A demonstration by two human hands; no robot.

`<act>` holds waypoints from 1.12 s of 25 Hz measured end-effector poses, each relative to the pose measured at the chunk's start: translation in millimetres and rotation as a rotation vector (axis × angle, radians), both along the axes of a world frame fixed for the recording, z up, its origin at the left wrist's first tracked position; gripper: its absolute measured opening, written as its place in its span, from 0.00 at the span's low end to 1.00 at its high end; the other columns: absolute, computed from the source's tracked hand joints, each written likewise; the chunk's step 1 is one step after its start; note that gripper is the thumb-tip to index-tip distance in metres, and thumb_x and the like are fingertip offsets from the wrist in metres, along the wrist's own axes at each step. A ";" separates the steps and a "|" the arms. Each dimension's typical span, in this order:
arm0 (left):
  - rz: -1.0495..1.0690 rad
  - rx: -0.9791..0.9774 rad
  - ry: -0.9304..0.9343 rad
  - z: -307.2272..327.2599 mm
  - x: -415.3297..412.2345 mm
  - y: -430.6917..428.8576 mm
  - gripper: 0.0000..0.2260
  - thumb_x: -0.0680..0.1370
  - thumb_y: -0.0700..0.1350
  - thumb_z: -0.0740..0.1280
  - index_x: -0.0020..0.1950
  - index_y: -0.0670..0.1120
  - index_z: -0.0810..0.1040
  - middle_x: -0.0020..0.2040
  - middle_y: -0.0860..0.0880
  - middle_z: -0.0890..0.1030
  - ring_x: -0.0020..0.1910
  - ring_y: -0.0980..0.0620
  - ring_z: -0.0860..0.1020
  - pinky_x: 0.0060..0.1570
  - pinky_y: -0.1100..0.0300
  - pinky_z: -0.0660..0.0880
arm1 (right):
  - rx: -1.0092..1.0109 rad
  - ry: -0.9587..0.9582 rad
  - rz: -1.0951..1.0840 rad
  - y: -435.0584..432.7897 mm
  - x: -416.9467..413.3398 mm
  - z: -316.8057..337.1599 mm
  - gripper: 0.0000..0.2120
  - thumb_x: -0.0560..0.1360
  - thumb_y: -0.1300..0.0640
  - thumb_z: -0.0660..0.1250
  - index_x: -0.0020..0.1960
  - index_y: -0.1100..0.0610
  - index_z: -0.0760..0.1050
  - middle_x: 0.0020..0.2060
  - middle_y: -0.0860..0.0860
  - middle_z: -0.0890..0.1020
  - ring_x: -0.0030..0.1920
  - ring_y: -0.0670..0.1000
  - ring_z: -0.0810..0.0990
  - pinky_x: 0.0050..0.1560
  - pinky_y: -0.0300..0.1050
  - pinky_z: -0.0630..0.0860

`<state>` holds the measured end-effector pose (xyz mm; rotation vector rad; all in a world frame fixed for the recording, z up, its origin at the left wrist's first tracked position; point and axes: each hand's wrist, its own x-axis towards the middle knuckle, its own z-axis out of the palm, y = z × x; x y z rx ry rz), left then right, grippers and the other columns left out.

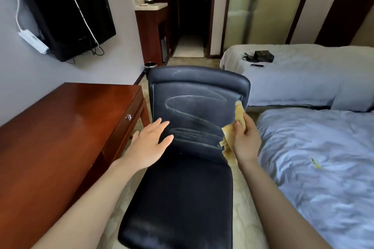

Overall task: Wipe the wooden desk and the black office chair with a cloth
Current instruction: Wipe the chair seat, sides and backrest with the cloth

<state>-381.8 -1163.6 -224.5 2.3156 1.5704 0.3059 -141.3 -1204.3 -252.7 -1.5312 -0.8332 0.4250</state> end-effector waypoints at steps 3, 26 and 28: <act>-0.007 0.034 -0.017 13.5 15.7 54.1 0.25 0.81 0.58 0.52 0.77 0.55 0.54 0.78 0.54 0.51 0.77 0.51 0.50 0.72 0.43 0.48 | 0.005 -0.041 -0.054 57.3 21.5 7.6 0.16 0.80 0.60 0.58 0.66 0.53 0.71 0.51 0.49 0.80 0.41 0.39 0.76 0.36 0.22 0.66; 0.553 -0.177 -0.151 -48.7 206.2 176.4 0.24 0.82 0.56 0.54 0.77 0.58 0.53 0.78 0.57 0.48 0.77 0.57 0.48 0.73 0.47 0.42 | 0.157 -1.263 0.513 347.4 197.7 -6.4 0.21 0.61 0.73 0.74 0.53 0.61 0.82 0.54 0.58 0.82 0.55 0.61 0.80 0.52 0.56 0.76; 0.606 -0.187 -0.144 -47.8 197.0 167.1 0.24 0.82 0.56 0.54 0.77 0.58 0.53 0.78 0.58 0.48 0.76 0.57 0.48 0.73 0.47 0.42 | 0.193 -1.254 0.505 354.0 193.5 -9.1 0.22 0.59 0.74 0.74 0.52 0.61 0.82 0.53 0.59 0.82 0.54 0.61 0.81 0.56 0.58 0.75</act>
